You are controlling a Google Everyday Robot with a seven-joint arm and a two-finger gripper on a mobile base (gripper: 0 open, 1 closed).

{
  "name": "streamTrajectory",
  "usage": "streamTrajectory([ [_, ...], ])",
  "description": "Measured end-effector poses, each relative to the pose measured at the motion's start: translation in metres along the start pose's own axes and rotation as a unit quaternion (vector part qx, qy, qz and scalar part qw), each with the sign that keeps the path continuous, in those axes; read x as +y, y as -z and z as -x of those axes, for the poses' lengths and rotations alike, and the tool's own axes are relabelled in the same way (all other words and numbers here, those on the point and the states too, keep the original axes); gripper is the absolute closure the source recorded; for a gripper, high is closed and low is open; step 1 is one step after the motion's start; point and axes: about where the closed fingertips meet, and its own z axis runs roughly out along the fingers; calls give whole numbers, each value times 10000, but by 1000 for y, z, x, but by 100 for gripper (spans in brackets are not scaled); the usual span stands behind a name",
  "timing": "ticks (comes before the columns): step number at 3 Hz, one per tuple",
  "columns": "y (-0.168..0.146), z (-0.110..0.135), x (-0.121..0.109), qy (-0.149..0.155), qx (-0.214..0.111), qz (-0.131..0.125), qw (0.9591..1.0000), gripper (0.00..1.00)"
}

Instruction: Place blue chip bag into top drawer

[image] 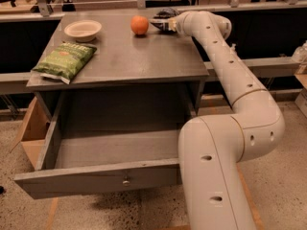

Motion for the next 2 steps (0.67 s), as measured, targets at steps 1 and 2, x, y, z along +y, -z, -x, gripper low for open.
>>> streamTrajectory([
  [1, 8, 5, 2, -10, 9, 164, 9999, 93],
  [2, 42, 22, 10, -20, -11, 725, 9974, 100],
])
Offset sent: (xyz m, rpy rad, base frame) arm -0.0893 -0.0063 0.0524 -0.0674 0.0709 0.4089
